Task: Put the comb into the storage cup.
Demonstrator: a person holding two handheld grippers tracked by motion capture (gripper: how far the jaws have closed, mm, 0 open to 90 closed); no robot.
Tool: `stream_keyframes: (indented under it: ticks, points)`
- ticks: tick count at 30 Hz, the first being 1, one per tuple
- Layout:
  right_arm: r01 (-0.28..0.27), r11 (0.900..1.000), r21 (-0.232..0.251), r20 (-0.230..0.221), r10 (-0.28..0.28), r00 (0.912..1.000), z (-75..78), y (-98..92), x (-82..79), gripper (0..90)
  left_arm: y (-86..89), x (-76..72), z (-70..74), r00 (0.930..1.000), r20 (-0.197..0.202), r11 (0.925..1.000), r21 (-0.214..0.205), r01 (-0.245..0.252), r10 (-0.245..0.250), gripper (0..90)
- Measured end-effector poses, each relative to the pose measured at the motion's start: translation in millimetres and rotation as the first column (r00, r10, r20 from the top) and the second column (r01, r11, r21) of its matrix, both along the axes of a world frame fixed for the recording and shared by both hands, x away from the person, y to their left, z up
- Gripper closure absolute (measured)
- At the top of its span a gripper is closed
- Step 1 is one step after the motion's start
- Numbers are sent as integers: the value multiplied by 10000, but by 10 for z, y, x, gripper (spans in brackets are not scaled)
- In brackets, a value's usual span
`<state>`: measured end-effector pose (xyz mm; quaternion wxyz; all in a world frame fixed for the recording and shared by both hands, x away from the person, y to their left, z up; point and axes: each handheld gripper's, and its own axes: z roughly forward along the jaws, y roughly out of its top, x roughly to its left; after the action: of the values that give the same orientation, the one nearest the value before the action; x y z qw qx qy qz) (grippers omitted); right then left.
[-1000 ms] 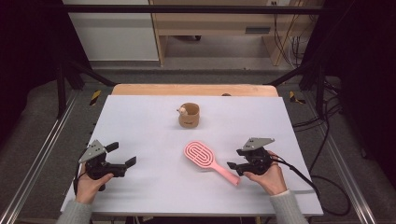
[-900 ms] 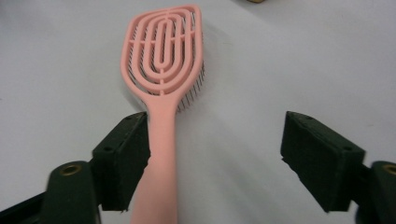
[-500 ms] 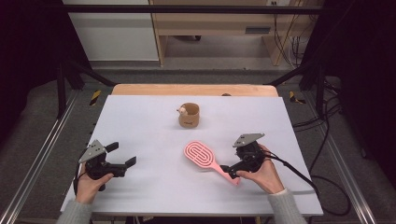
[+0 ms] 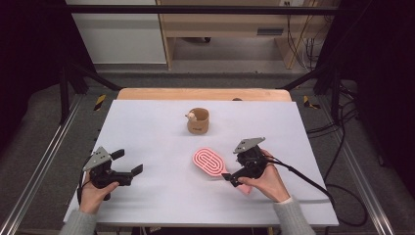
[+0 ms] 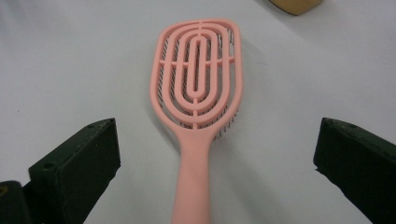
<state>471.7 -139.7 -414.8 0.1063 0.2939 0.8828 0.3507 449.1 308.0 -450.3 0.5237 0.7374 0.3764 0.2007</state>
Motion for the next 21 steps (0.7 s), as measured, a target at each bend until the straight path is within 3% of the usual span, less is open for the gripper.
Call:
stream_keyframes:
  ticks: [10, 21]
  points:
    - [-192, 9998, -55, -208, 190, 9996, -78, 135, 31, 12, 2, 0, 1, 10000, 3, 10000, -15, -19, 19, 4]
    - [-241, 9985, -494, -887, 196, 9959, -251, 216, 36, 14, 0, -3, 5, 10000, 17, 10000, -60, 1, -1, 4]
